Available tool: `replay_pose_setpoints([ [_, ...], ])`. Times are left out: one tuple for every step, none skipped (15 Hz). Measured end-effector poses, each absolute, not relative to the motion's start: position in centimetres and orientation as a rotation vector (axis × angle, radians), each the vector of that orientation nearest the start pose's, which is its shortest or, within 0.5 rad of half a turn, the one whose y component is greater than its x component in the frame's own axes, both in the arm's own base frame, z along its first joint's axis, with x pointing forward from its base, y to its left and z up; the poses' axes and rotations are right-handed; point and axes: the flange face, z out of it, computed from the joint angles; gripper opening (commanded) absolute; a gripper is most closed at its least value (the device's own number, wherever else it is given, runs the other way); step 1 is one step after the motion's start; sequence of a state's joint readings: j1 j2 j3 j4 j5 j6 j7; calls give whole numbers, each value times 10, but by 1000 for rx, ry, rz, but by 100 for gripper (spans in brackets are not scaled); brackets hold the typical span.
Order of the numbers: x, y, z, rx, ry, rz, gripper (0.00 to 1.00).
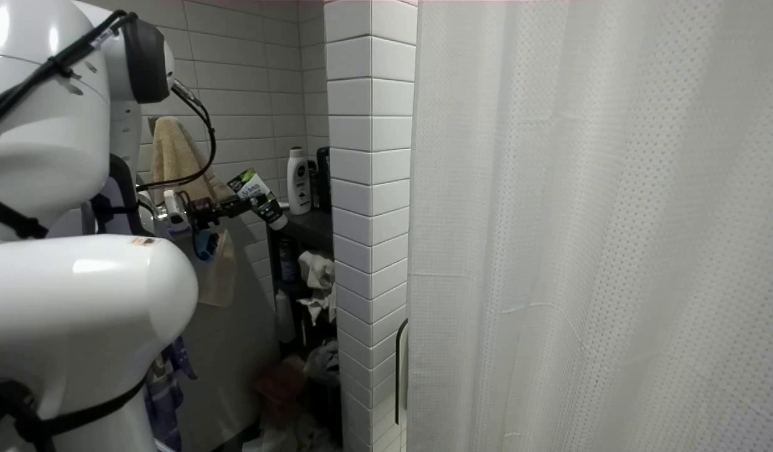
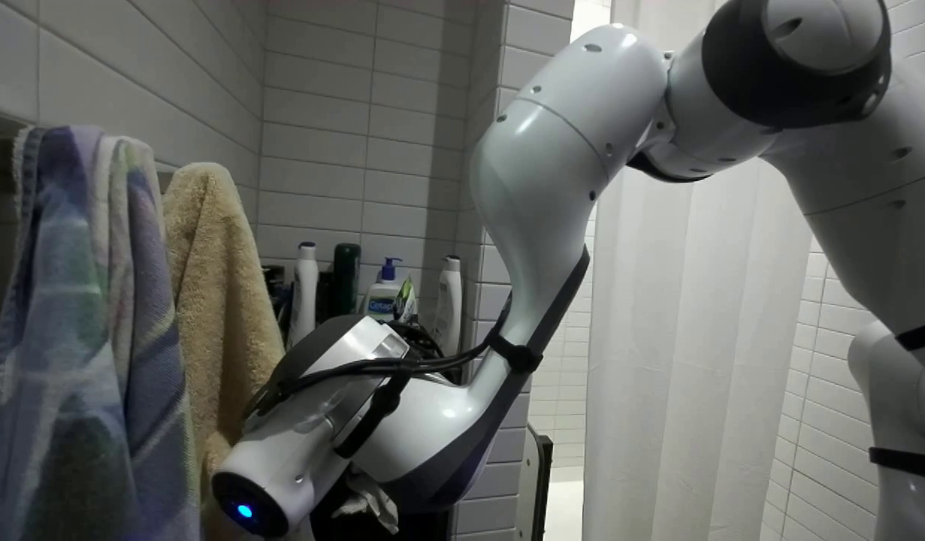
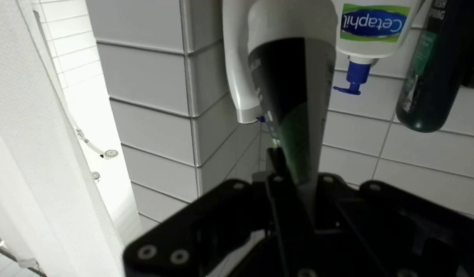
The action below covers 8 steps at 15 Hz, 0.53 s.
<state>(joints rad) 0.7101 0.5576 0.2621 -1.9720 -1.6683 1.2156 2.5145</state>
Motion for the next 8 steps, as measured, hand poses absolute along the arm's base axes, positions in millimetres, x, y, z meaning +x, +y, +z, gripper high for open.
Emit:
replay_pose_setpoints([
  [435,380,255,1559,-653,1949,3],
  [439,380,258,1564,-651,1963,3],
  [443,380,260,1573,-648,1977,3],
  [446,380,262,1585,-645,1989,3],
  [448,381,264,1597,-642,1999,3],
  [451,382,267,1609,-639,2009,3],
  [453,382,269,1622,-635,2020,3],
  [455,383,272,1635,-632,2029,3],
])
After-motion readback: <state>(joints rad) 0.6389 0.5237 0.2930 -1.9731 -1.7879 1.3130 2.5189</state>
